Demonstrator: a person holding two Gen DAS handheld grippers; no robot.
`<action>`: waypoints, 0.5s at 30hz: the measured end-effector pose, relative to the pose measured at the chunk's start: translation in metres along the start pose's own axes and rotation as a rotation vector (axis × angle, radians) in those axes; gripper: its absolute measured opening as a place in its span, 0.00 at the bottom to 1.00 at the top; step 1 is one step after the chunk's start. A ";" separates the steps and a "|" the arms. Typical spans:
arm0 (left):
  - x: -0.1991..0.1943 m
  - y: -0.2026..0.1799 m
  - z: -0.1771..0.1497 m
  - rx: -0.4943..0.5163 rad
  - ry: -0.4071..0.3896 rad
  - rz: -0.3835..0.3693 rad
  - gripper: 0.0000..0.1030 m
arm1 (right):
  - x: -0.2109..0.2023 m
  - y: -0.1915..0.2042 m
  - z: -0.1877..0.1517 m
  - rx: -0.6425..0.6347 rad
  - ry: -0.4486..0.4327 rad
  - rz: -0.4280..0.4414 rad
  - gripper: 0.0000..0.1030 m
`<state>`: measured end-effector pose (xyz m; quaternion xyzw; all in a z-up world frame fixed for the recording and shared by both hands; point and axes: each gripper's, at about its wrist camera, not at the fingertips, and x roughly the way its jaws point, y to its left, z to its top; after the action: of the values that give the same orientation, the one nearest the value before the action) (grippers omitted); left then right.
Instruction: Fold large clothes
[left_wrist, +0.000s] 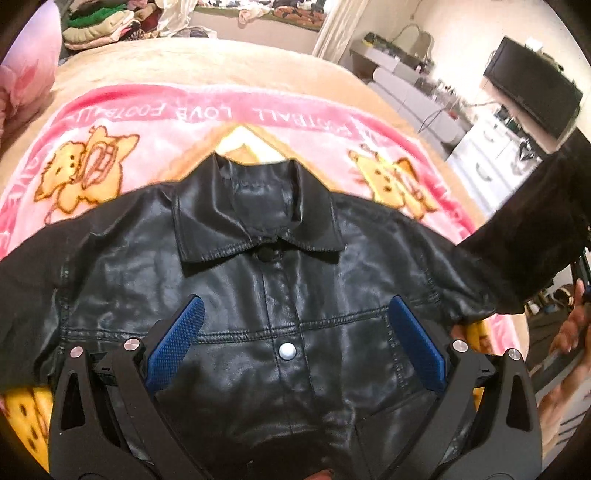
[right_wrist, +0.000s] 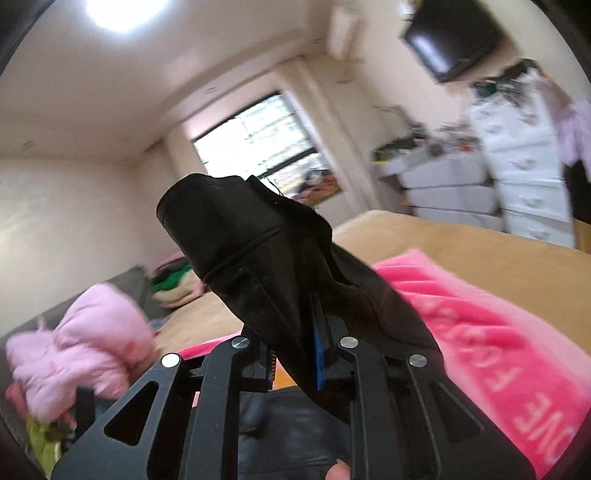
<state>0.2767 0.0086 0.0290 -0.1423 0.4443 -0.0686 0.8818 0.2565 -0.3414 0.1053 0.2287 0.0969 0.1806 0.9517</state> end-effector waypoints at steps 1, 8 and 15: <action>-0.004 0.001 0.001 -0.004 -0.008 -0.003 0.91 | 0.001 0.013 -0.002 -0.014 0.006 0.043 0.14; -0.035 0.016 0.002 -0.078 -0.040 -0.116 0.91 | 0.006 0.089 -0.019 -0.112 0.045 0.315 0.13; -0.070 0.064 -0.010 -0.181 -0.109 -0.201 0.91 | 0.022 0.145 -0.067 -0.207 0.192 0.425 0.13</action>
<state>0.2268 0.0846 0.0572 -0.2685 0.3838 -0.1086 0.8768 0.2150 -0.1859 0.1124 0.1272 0.1175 0.4064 0.8972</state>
